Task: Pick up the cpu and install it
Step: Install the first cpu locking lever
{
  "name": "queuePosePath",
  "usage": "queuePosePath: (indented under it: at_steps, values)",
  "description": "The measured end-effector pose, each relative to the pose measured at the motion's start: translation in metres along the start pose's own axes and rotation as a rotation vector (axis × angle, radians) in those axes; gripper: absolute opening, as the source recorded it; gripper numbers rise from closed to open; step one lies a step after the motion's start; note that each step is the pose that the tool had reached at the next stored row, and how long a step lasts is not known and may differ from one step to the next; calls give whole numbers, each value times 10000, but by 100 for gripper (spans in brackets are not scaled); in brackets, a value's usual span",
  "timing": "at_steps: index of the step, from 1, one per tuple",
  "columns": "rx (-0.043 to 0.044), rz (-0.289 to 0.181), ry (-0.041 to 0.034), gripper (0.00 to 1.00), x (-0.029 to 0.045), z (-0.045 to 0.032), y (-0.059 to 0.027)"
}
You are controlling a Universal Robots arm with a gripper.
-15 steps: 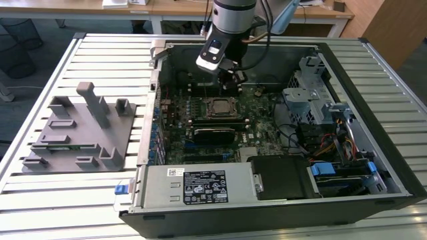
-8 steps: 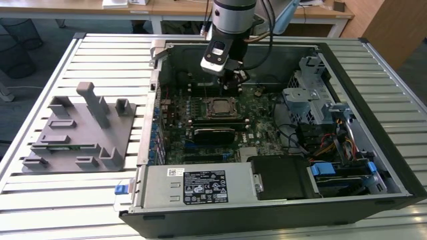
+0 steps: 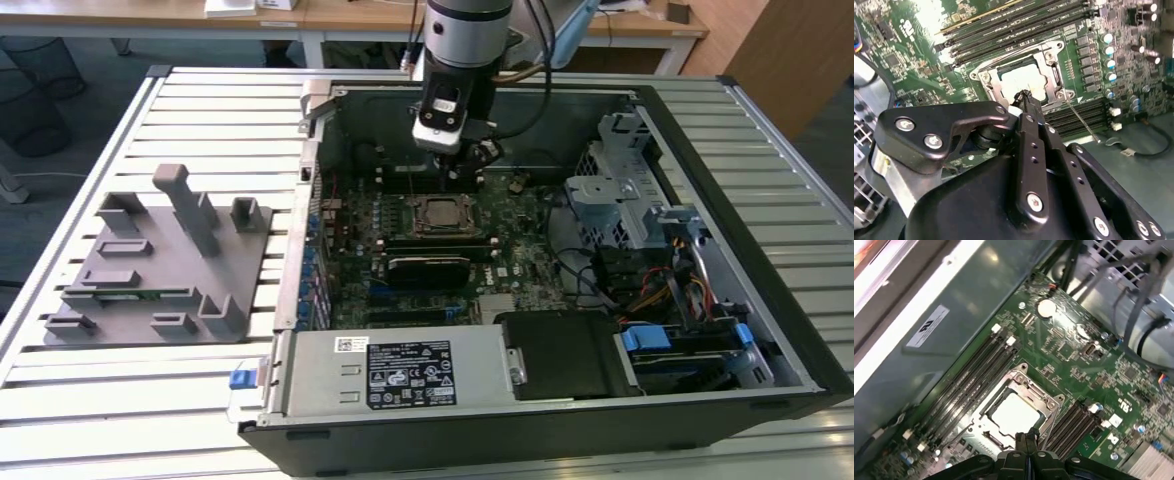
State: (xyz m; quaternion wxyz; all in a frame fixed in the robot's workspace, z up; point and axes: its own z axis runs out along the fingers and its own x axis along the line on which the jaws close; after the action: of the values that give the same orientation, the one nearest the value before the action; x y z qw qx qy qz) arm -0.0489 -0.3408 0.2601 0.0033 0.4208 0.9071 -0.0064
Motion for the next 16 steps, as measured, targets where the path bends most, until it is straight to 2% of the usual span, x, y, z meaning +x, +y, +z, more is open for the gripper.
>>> queuePosePath:
  at_steps: [16]
  values:
    - [-13, -2644, -42, 11, 0, 5, 0]
